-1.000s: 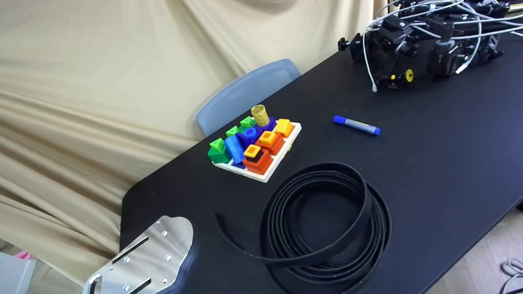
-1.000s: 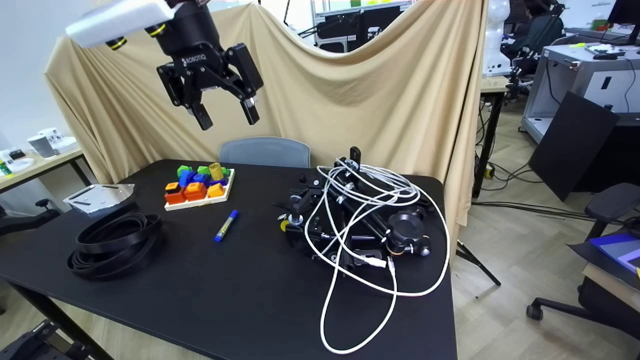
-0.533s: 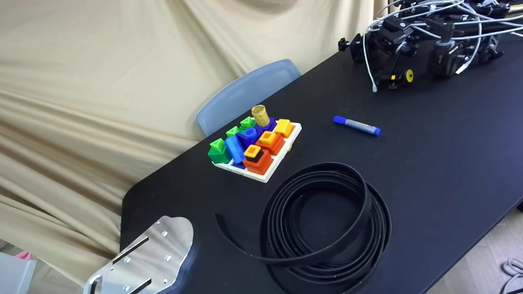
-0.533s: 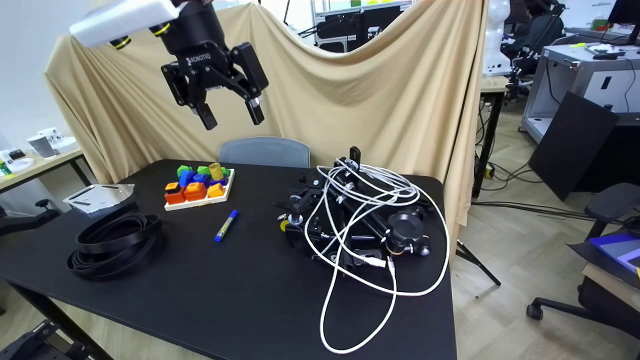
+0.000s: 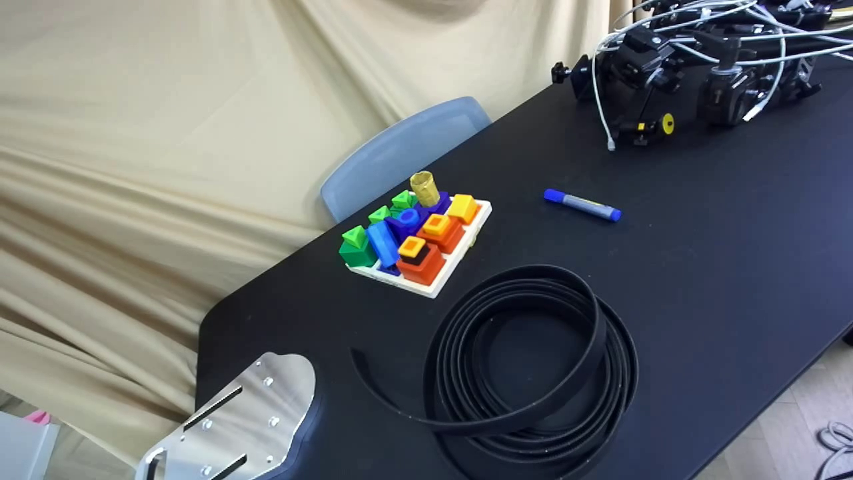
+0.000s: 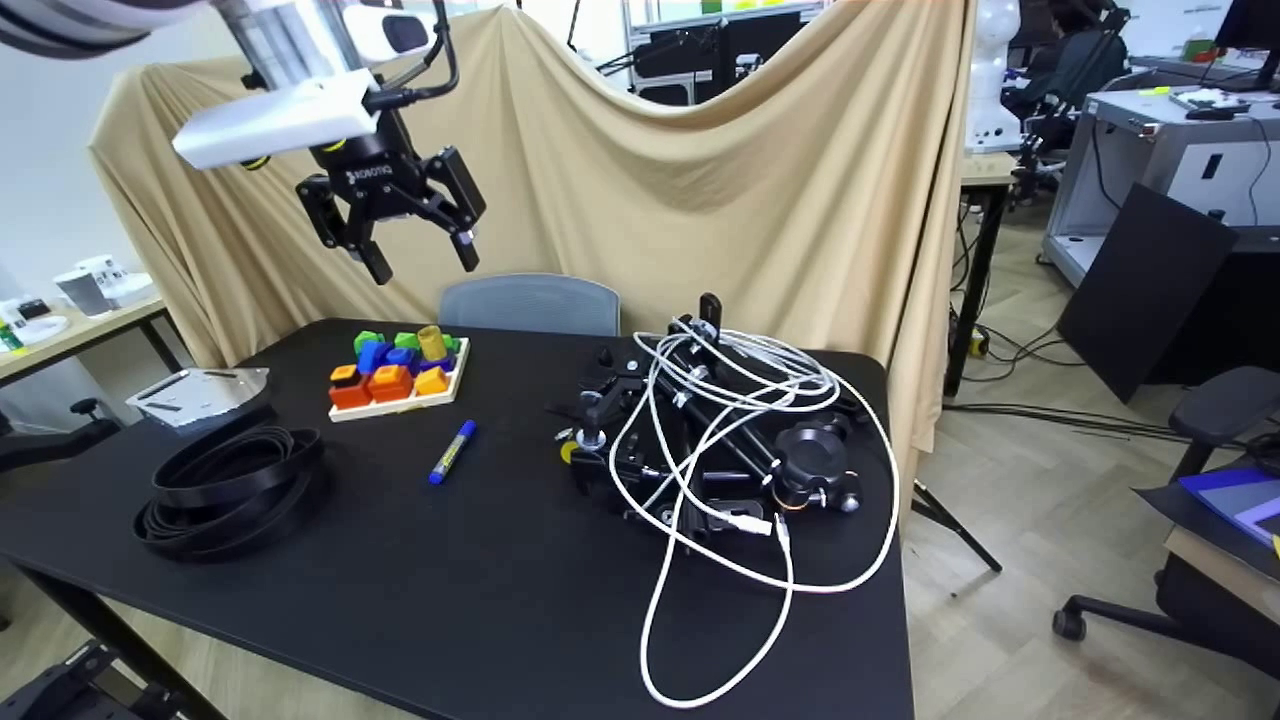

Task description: Move the marker to the left

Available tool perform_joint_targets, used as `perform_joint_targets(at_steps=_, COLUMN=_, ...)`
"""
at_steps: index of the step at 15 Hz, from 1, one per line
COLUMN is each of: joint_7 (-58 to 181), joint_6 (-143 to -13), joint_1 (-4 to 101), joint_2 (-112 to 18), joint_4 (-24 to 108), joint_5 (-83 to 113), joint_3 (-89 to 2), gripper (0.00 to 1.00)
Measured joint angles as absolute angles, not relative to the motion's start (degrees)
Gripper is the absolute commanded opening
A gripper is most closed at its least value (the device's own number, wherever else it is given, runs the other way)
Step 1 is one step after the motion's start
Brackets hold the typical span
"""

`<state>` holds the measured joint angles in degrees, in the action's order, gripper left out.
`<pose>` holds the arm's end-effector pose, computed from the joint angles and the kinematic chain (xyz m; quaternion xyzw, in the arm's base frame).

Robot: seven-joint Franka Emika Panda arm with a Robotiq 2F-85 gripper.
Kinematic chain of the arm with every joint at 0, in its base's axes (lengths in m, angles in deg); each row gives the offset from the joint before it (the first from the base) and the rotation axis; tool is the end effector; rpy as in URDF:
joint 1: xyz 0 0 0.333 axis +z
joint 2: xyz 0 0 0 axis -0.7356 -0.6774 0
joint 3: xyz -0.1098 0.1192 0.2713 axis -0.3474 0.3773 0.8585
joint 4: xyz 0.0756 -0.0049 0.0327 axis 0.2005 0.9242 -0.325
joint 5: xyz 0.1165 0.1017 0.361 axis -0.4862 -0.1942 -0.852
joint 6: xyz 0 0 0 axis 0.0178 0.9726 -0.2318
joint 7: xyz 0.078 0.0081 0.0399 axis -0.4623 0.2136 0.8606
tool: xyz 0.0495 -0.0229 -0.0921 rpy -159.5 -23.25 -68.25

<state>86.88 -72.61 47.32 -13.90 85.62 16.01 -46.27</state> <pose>0.4640 -0.0605 0.4531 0.9865 0.1383 0.0820 0.0309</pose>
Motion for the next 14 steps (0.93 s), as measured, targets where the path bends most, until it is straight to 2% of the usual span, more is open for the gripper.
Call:
perform_joint_targets(at_steps=7, joint_7=88.4, joint_6=-76.7, joint_1=53.2, joint_2=-22.0, joint_4=86.2, joint_5=9.6, joint_3=-40.8, gripper=1.0)
perform_joint_targets(at_steps=14, joint_7=88.3, joint_6=-77.3, joint_1=53.3, joint_2=-23.5, joint_4=86.1, joint_5=9.6, joint_3=-40.3, gripper=1.0)
